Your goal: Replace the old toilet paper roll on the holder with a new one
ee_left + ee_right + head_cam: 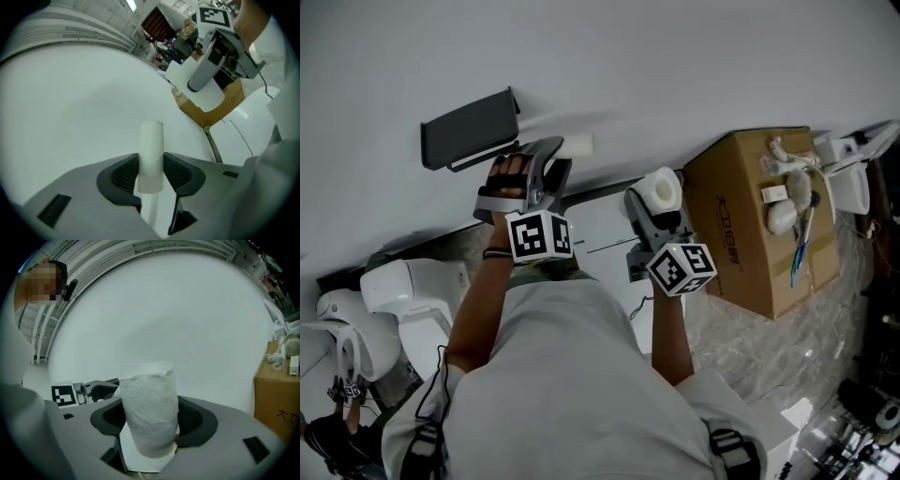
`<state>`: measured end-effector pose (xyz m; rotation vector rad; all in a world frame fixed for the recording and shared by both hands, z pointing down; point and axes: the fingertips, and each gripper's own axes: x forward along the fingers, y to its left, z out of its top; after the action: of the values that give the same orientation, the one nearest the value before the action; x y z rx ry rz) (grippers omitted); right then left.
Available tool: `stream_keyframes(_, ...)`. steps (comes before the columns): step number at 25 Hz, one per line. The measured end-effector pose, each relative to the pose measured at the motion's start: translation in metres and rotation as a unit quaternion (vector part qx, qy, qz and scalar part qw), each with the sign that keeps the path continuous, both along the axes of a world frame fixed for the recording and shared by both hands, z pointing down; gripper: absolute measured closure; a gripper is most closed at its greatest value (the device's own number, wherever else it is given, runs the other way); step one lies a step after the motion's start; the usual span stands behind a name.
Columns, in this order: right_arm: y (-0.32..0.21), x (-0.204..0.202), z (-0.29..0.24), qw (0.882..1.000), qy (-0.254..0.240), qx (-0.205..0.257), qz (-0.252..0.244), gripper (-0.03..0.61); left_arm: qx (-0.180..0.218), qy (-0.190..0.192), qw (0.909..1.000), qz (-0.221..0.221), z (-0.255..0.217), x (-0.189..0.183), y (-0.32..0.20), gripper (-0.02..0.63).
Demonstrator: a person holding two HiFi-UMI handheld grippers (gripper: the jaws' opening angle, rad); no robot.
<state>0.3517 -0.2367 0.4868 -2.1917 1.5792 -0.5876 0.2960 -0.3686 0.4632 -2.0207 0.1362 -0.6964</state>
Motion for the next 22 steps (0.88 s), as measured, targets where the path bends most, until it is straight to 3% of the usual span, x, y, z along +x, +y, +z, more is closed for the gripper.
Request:
stream_keyframes(4,0.005,0.002,0.000,1.000,-0.006,0.002,0.006,0.268,-0.079,0.045,0.9959,0.005,-0.003,-0.001,0.012,0.426)
stream_keyframes(7,0.005,0.000,0.000,1.000,-0.013,0.005,0.001,0.268,-0.145,0.081,0.9861,-0.008,-0.010,-0.010,0.011,0.426)
stream_keyframes(12,-0.004,-0.010,-0.004,0.999,-0.031,0.018,-0.010,0.268,-0.206,0.140,0.9681,-0.026,-0.031,-0.033,0.000,0.426)
stream_keyframes(17,-0.015,-0.022,-0.011,0.998,-0.049,0.034,-0.018,0.268,-0.241,0.186,0.9515,-0.043,-0.051,-0.063,-0.014,0.426)
stream_keyframes(22,-0.031,-0.042,-0.017,0.996,-0.069,0.043,-0.023,0.268,-0.240,0.209,0.9467,-0.049,-0.066,-0.102,-0.028,0.426)
